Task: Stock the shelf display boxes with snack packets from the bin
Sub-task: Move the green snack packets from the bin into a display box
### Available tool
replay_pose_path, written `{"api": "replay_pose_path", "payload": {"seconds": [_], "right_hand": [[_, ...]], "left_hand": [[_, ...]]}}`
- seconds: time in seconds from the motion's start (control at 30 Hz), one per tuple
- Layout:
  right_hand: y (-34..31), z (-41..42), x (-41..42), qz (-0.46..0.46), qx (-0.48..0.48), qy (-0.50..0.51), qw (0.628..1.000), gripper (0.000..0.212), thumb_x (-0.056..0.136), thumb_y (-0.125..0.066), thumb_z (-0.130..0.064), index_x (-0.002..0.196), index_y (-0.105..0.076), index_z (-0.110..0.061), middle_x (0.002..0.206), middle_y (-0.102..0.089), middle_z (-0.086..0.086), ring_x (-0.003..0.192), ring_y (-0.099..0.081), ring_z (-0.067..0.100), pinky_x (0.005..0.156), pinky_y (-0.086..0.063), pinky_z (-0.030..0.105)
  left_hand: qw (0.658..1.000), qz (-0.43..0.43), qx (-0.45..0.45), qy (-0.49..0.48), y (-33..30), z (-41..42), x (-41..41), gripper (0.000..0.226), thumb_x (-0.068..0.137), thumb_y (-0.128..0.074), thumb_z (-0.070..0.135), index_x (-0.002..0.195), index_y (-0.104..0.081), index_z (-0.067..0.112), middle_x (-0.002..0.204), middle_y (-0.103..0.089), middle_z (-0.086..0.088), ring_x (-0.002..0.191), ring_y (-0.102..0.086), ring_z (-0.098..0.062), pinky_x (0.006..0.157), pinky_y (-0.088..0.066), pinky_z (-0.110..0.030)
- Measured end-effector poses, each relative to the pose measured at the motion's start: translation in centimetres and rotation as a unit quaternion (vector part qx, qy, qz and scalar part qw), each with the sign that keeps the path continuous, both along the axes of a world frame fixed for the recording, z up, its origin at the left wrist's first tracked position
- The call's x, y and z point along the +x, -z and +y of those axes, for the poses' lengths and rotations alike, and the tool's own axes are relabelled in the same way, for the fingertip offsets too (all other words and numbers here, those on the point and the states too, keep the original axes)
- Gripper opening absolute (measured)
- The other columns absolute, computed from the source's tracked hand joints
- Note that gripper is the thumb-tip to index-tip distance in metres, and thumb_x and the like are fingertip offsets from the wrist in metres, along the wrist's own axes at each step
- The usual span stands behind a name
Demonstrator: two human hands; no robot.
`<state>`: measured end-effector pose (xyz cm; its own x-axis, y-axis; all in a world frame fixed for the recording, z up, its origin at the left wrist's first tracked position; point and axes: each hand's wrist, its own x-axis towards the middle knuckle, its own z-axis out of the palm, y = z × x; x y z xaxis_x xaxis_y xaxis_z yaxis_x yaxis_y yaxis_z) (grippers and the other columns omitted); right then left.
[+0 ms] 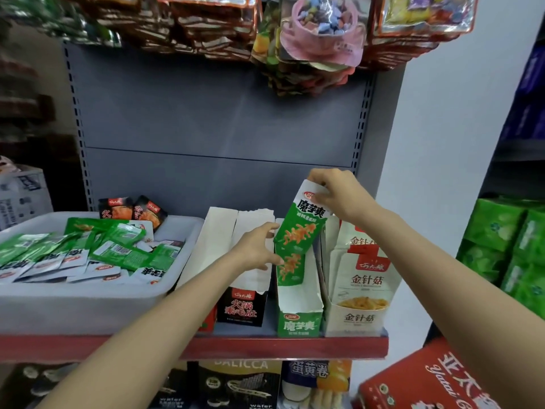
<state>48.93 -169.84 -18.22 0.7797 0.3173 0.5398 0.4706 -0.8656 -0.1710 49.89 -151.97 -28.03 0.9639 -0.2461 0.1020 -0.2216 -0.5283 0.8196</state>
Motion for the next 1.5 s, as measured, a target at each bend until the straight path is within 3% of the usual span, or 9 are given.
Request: {"api": "replay_pose_path", "payload": {"seconds": [0.17, 0.3, 0.47, 0.63, 0.8, 1.1, 1.23, 1.5], "right_hand": [[-0.6, 0.2, 0.2, 0.020, -0.033, -0.006, 0.999, 0.010, 0.087, -0.063, -0.010, 0.093, -0.060, -0.018, 0.097, -0.066, 0.006, 0.081, -0.061, 0.029, 0.074, -0.052, 0.042], [0.0, 0.8, 0.4, 0.047, -0.052, 0.002, 0.998, 0.018, 0.087, -0.066, -0.014, 0.105, -0.064, -0.013, 0.110, -0.065, 0.009, 0.095, -0.061, 0.030, 0.079, -0.048, 0.033], [1.5, 1.6, 1.4, 0.092, -0.084, 0.019, 0.992, 0.018, 0.086, -0.063, -0.007, 0.102, -0.064, -0.014, 0.103, -0.066, 0.009, 0.095, -0.059, 0.029, 0.076, -0.048, 0.033], [2.1, 2.4, 2.2, 0.105, -0.158, 0.062, 0.980, 0.015, 0.084, -0.067, -0.013, 0.097, -0.063, -0.019, 0.093, -0.058, 0.002, 0.083, -0.054, 0.025, 0.066, -0.039, 0.030], [2.7, 3.1, 3.3, 0.129, -0.205, 0.069, 0.968, 0.026, 0.084, -0.064, -0.008, 0.107, -0.064, -0.020, 0.110, -0.062, 0.001, 0.097, -0.059, 0.024, 0.066, -0.041, 0.030], [3.4, 3.1, 4.1, 0.101, -0.211, 0.071, 0.970, 0.024, 0.089, -0.060, -0.013, 0.112, -0.062, -0.020, 0.115, -0.063, 0.004, 0.099, -0.060, 0.024, 0.070, -0.043, 0.030], [3.5, 3.0, 4.2, 0.127, -0.226, 0.072, 0.963, 0.032, 0.090, -0.059, -0.015, 0.121, -0.057, -0.022, 0.123, -0.059, 0.003, 0.107, -0.058, 0.025, 0.075, -0.046, 0.033], [3.7, 3.0, 4.1, 0.137, -0.254, 0.092, 0.953, 0.048, 0.088, -0.055, -0.001, 0.129, -0.049, -0.024, 0.126, -0.057, 0.004, 0.107, -0.058, 0.025, 0.067, -0.044, 0.032]], "left_hand": [[1.000, 0.013, 0.005, 0.002, -0.2, 0.2, -0.1, 0.087, 0.078, -0.074, 0.005, 0.147, -0.025, 0.024, 0.146, -0.039, -0.004, 0.114, -0.053, -0.025, 0.070, -0.055, -0.028], [1.000, 0.025, -0.002, 0.002, 0.0, 0.1, -0.1, 0.085, 0.080, -0.072, 0.005, 0.148, -0.024, 0.022, 0.145, -0.040, -0.003, 0.111, -0.052, -0.022, 0.068, -0.056, -0.028], [1.000, 0.024, 0.006, 0.007, -0.1, 0.0, 0.0, 0.085, 0.080, -0.072, 0.004, 0.148, -0.025, 0.022, 0.145, -0.040, -0.004, 0.106, -0.050, -0.020, 0.064, -0.055, -0.026], [1.000, 0.025, 0.011, 0.007, -0.1, -0.1, -0.2, 0.085, 0.080, -0.072, 0.004, 0.148, -0.024, 0.021, 0.144, -0.040, -0.005, 0.113, -0.051, -0.024, 0.072, -0.056, -0.032], [1.000, 0.020, 0.021, 0.006, -0.2, -0.1, -0.2, 0.084, 0.080, -0.072, 0.006, 0.148, -0.024, 0.022, 0.144, -0.040, -0.005, 0.115, -0.052, -0.025, 0.074, -0.057, -0.033], [0.999, 0.003, 0.032, 0.000, -0.2, 0.0, -0.3, 0.083, 0.080, -0.074, 0.010, 0.147, -0.027, 0.022, 0.141, -0.044, -0.004, 0.115, -0.052, -0.024, 0.075, -0.057, -0.033], [0.999, -0.023, 0.026, -0.013, -0.2, 0.4, -0.3, 0.076, 0.080, -0.074, 0.014, 0.144, -0.033, 0.021, 0.136, -0.048, -0.003, 0.110, -0.053, -0.021, 0.068, -0.055, -0.029], [0.996, -0.072, -0.013, -0.043, -0.6, 0.6, -0.4, 0.046, 0.085, -0.067, 0.017, 0.127, -0.051, 0.017, 0.111, -0.059, -0.002, 0.088, -0.059, -0.019, 0.064, -0.052, -0.026]]}}
